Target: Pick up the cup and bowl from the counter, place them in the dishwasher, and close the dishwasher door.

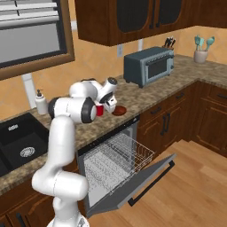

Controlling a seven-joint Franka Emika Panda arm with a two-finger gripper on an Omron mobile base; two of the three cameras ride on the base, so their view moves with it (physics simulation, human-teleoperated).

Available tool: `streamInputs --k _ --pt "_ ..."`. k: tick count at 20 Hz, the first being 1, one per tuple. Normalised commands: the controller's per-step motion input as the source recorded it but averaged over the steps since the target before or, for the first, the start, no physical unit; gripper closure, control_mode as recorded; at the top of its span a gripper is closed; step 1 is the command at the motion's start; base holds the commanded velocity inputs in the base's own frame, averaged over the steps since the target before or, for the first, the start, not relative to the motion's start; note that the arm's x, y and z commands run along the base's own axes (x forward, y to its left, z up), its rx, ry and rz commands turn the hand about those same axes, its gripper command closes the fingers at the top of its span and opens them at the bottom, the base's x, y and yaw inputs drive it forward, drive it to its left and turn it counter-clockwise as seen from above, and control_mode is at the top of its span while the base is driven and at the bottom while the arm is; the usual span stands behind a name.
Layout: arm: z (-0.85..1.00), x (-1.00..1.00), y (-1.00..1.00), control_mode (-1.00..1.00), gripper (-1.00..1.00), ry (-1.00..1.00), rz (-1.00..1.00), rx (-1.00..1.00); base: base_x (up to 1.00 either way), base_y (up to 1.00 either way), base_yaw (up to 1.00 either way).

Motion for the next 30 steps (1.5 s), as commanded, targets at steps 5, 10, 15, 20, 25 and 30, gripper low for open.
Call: streamInputs --k 5,10,15,20,25,30 --pt "-0.31 0.03 0.22 -1.00 -1.00 0.00 0.00 0.02 0.00 0.00 0.00" --pt "-0.09 0.00 0.12 -1.00 1.00 0.00 -0.02 0.00 0.00 0.00 0.00" --pt "0.01 -0.16 0.00 -1.00 1.00 -0.03 -0.05 0.03 0.00 0.00 0.00" --pt "0.36 -0.84 0.00 -1.00 1.00 -0.12 0.00 0.04 0.00 0.00 0.00" --pt "0.39 -1.00 -0.05 -1.00 1.00 -0.11 0.00 0.04 0.00 0.00 0.00" --pt "0.03 -1.00 -0.32 -1.00 1.00 0.00 -0.01 0.02 0.00 0.00 0.00"
